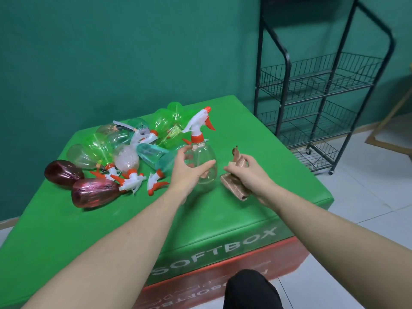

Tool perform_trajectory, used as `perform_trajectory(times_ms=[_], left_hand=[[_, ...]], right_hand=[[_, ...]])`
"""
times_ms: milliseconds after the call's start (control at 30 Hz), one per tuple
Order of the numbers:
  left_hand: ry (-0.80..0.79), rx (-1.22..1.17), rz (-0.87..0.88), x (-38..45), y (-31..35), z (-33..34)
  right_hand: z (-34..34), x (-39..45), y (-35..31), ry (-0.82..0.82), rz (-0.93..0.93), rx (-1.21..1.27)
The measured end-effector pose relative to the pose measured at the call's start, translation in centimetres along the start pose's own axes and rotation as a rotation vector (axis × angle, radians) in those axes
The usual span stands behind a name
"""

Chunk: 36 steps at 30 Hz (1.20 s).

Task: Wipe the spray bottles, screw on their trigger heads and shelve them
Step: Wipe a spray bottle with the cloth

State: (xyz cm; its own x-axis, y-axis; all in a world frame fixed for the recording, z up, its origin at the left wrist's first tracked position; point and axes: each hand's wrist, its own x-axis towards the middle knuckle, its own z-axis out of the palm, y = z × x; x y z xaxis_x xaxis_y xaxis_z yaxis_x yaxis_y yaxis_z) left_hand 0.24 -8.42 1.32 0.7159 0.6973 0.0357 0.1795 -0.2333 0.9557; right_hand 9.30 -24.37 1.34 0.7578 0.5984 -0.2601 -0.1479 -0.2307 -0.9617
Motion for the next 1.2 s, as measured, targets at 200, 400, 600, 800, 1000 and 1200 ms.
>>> perform_trajectory(times_ms=[200,400,600,800,1000,1200], left_hand=[[-0.018,0.032,0.025,5.0,1.4,5.2],[-0.077,0.056,0.047,11.8,2.9,10.5],[-0.117,0.052,0.068,19.4,3.8,16.3],[-0.129,0.046,0.070,24.9,2.9,21.6],[-0.141,0.047,0.051,26.8,1.7,23.4],[-0.187,0.066,-0.013,26.0,2.3,22.1]], right_hand=[[-5.1,4.1,0.2,0.134,-0.029,-0.214],[-8.8,8.8,-0.4,0.198,-0.078,-0.322],[-11.4,14.3,-0.7,0.272,-0.129,-0.389],[-12.6,18.1,-0.5,0.268,-0.164,-0.460],[-12.9,19.4,0.1,0.240,-0.172,-0.490],[-12.7,18.3,0.0,0.254,-0.174,-0.481]])
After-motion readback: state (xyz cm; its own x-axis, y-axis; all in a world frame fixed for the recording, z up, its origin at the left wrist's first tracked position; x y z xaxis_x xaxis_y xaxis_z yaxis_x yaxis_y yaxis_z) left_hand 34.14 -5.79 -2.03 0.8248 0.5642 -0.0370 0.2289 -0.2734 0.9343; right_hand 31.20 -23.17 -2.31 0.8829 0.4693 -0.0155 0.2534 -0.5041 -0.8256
